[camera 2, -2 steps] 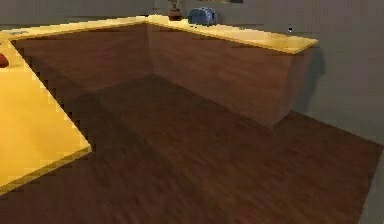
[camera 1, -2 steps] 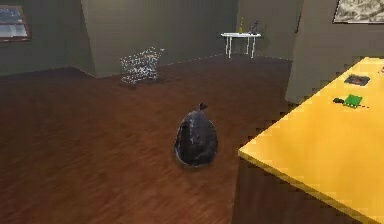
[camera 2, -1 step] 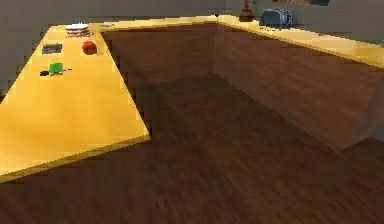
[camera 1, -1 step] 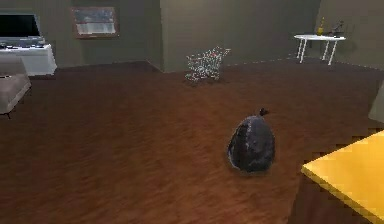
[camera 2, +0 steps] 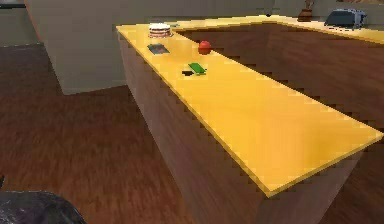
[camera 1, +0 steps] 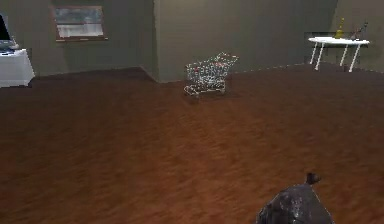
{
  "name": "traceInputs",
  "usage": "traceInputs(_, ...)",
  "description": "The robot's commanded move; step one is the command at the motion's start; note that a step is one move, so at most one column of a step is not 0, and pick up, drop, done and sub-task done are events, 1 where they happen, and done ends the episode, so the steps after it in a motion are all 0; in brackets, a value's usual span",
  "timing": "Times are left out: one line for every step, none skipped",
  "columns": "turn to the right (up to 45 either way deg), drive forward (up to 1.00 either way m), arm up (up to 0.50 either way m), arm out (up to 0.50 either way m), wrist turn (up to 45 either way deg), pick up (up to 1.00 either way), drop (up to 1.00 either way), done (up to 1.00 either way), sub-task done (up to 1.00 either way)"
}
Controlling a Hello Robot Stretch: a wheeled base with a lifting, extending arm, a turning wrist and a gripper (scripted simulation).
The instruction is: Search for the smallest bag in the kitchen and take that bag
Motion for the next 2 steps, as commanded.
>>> traceInputs(-6.0, 0.00, 0.00, 0.00, 0.0, 0.00, 0.00, 0.00, 0.00)
traceInputs(0.0, 1.00, 0.00, 0.00, 0.0, 0.00, 0.00, 0.00, 0.00)
